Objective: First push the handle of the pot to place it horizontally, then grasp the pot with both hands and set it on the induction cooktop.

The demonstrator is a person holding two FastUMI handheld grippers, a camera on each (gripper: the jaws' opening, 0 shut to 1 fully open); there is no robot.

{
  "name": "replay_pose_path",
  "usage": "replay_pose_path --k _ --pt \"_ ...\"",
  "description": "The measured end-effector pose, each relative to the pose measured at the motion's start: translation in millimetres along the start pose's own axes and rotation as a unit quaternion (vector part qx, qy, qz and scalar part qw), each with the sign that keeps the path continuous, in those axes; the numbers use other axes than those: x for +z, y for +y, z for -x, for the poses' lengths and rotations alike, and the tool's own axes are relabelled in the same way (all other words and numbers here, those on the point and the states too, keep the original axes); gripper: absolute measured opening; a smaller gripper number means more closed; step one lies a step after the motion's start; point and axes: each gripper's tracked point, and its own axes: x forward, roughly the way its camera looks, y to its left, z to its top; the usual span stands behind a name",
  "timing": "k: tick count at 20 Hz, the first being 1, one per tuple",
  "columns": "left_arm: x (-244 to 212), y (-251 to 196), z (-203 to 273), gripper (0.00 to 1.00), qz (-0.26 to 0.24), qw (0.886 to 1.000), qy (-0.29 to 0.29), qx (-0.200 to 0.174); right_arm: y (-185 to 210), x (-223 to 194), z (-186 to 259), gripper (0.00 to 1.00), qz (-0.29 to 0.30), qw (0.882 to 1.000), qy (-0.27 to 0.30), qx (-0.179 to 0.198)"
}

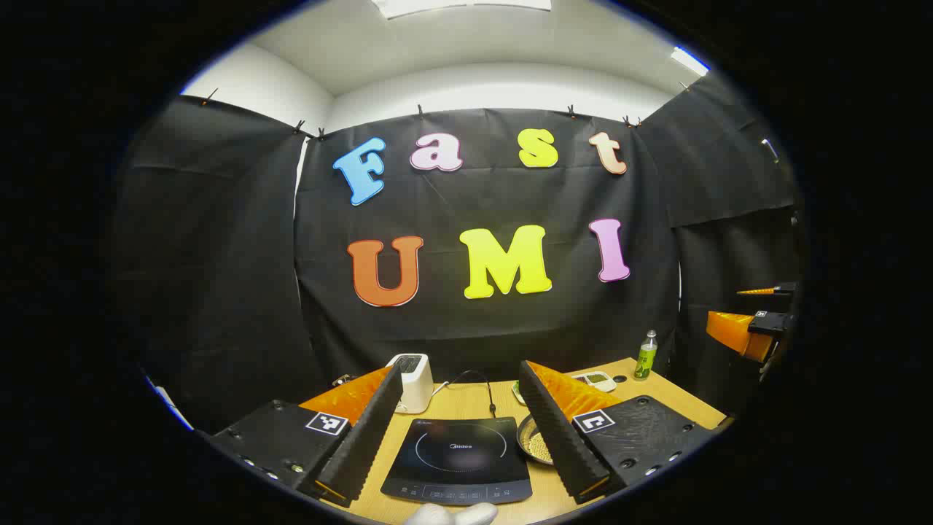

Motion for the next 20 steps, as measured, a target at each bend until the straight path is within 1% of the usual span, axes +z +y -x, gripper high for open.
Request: replay_pose_path --k 7,18,19,20 --pt "-2.1 4.5 -3.4 0.96 -0.001 1.0 -0.003 0.003 3.8 -3.3 -5.2 1.0 0.006 1.0 0.006 -0.001" --pt "-7.8 10.4 -0.8 0.96 -0.002 1.0 -0.001 0.008 14.7 -5.7 -9.8 1.0 0.005 1.0 0.011 0.011" --pt "-7.8 11.8 -0.9 0.96 -0.003 1.0 0.0 0.008 19.1 -7.6 -9.1 0.98 0.003 1.0 0.015 0.018" --pt "-8.2 12.7 -0.4 0.96 -0.003 1.0 -0.001 0.009 24.5 -10.0 -10.3 0.9 -0.001 0.999 0.018 0.029"
